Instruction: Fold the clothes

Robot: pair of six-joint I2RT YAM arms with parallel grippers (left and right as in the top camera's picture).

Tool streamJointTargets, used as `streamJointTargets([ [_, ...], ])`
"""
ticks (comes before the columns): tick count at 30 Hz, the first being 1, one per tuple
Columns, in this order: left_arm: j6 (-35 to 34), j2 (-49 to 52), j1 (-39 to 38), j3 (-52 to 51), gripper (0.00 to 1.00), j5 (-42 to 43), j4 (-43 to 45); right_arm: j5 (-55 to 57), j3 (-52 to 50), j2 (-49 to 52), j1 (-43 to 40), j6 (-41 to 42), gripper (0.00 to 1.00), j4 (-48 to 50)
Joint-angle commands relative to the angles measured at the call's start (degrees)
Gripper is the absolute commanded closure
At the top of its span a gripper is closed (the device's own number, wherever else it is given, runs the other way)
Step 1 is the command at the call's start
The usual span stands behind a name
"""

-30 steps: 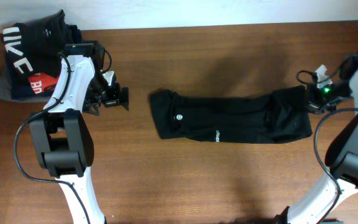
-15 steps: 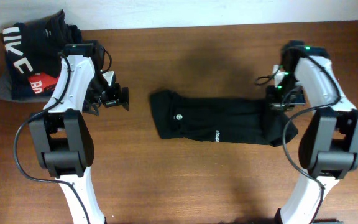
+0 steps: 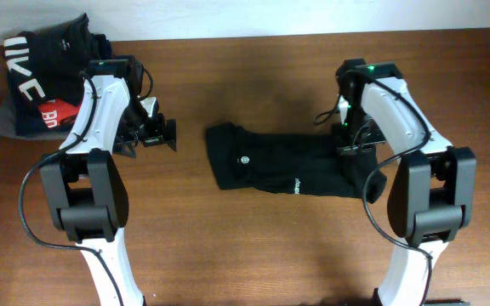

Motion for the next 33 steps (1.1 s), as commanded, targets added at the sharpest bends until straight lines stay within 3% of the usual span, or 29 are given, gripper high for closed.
streamJointTargets([
  [1,0.24,-1.18,0.24,-0.22,0.01,0.02,-0.04,0.02,0.63,-0.68,2.36,1.84,0.87,-0.79],
  [4,0.24,-1.18,0.24,-0.22,0.01,0.02,-0.07,-0.92,0.59,-0.66,3.96,1.81,0.36,-1.25],
  [5,0.24,-1.18,0.24,-0.22,0.01,0.02,-0.07,-1.29,0.59,-0.66,4.35,1.81,0.28,-1.36],
  [7,0.24,-1.18,0.24,-0.22,0.01,0.02,-0.07,-1.44,0.59,-0.66,5.03,1.84,0.28,-1.53],
  [13,0.24,-1.18,0.24,-0.22,0.01,0.02,-0.07,-1.46,1.11,-0.68,4.74,3.41,0.37,-1.66],
  [23,0.24,-1.18,0.24,-0.22,0.01,0.0,-0.09,-5.88,4.37,-0.7,-3.45,5.68,0.49,-2.38],
  [28,0.22,-1.18,0.24,-0.22,0.01,0.02,0.11,-13.07,4.35,-0.68,-8.96,0.24,0.63,-4.24],
  [33,0.22,-1.18,0.24,-0.22,0.01,0.26,0.2,-19.8,2.91,-0.66,-11.19,-3.26,0.92,-5.51],
])
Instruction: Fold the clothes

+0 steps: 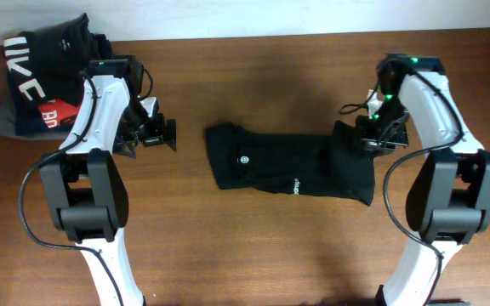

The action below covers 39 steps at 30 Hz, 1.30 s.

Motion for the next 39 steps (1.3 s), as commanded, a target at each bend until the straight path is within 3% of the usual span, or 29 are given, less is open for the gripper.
streamJointTargets([
  [1,0.22,-1.18,0.24,-0.22,0.01,0.63,0.15,-6.29,-1.03,-0.66,0.02,-2.36,0.94,-0.17],
  [19,0.22,-1.18,0.24,-0.22,0.01,1.55,0.13,-16.09,-19.32,-0.66,7.58,-2.21,0.96,11.93],
  [33,0.24,-1.18,0.24,-0.22,0.01,1.53,-0.11,-16.37,2.14,-3.23,2.05,-4.26,0.96,3.06],
  [39,0.22,-1.18,0.24,-0.22,0.01,1.53,0.07,-18.47,1.14,-2.14,-1.75,-6.69,0.96,5.4],
])
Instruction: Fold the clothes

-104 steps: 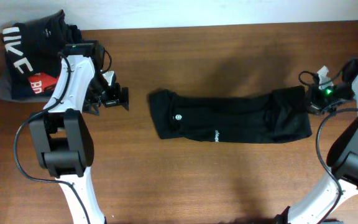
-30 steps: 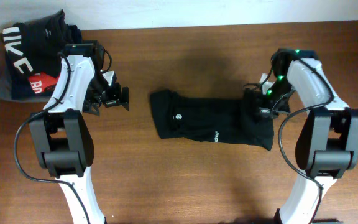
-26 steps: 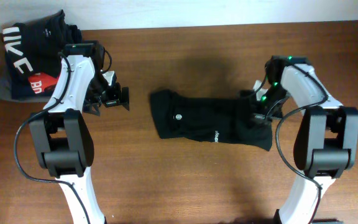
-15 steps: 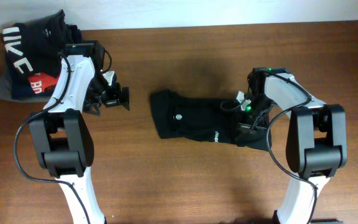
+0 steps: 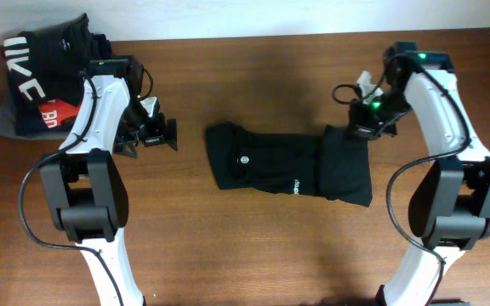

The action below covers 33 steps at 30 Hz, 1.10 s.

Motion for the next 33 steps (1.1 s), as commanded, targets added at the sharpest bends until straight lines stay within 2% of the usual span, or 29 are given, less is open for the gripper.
streamJointTargets([
  [1,0.22,-1.18,0.24,-0.22,0.01,0.63,0.15,-2.54,-1.05,0.61,-1.11,-3.39,0.96,1.07],
  [11,0.22,-1.18,0.24,-0.22,0.01,0.66,0.09,-18.49,-9.16,5.73,-1.05,-3.82,0.96,10.95],
  [18,0.22,-1.18,0.24,-0.22,0.01,0.66,0.0,-28.28,-18.01,8.2,-1.05,-3.82,0.96,22.67],
  [22,0.22,-1.18,0.24,-0.22,0.01,0.66,0.0,-37.16,-21.07,8.92,-1.05,-9.9,0.95,28.2],
  [25,0.22,-1.18,0.24,-0.22,0.01,0.66,-0.04,-38.36,-21.05,8.9,-1.05,-8.52,0.92,31.32],
  [29,0.22,-1.18,0.24,-0.22,0.01,0.66,-0.11,-37.83,-18.36,8.7,-1.25,-6.1,0.92,30.4],
  [33,0.24,-1.18,0.24,-0.22,0.01,0.63,-0.59,-34.36,-12.66,6.62,-2.19,-8.44,0.92,21.77],
])
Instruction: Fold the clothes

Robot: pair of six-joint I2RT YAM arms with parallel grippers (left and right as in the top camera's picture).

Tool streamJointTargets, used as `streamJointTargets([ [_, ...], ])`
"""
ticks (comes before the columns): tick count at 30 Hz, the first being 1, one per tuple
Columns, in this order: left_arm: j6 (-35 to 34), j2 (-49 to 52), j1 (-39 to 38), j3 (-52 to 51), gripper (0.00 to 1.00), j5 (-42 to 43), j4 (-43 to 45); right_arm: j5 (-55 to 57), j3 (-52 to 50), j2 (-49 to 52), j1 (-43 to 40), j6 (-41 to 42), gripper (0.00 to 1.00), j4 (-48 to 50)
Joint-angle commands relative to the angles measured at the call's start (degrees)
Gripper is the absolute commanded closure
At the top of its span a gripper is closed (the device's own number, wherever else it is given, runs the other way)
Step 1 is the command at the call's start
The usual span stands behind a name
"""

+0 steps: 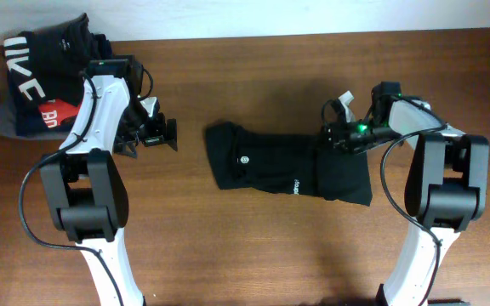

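A black garment (270,166) with small white logos lies flat across the middle of the wooden table. Its right end is folded over into a darker flap (344,177). My right gripper (333,133) sits low at the flap's upper left corner, apparently shut on the cloth there, its fingers partly hidden by the wrist. My left gripper (170,133) hangs open and empty to the left of the garment, a short gap away from its left edge.
A pile of other clothes (41,85), black with white lettering, red and grey, lies at the table's back left corner behind my left arm. The table's far edge (245,36) runs along the top of the view.
My right gripper has moved left and lower along the garment's top edge. The folded flap's left edge now reaches a little further left. The left arm has not moved.
At first my right gripper was over the garment's right end, which lay under the arm. Then it stood further right with the end turned over as a flap. Since then gripper and flap edge have moved leftward. The left arm stayed still throughout.
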Motion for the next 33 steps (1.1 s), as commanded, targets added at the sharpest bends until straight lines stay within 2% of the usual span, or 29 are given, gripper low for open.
streamJointTargets([
  [1,0.24,-1.18,0.24,-0.22,0.01,0.63,-0.46,1.99,6.34,-2.6,-0.94,-2.89,0.92,-5.84],
  [5,0.22,-1.18,0.24,-0.22,0.01,0.66,-0.46,8.44,12.04,-5.79,-1.68,-3.67,0.92,-13.97],
  [11,0.22,-1.18,0.24,-0.22,0.01,5.31,0.02,9.6,11.91,-5.81,-1.38,-4.72,0.96,-14.67],
  [22,0.24,-1.18,-1.79,-0.22,0.01,6.69,-0.28,7.89,3.02,1.11,0.09,-4.52,0.96,-2.71],
  [29,0.24,-1.18,-4.04,-0.22,0.01,6.67,-0.22,4.87,2.62,6.82,0.15,-4.07,0.96,3.58],
  [33,0.24,-1.18,-5.2,-0.22,0.01,5.77,-0.24,5.27,3.1,6.86,-0.09,-2.8,0.96,5.86],
])
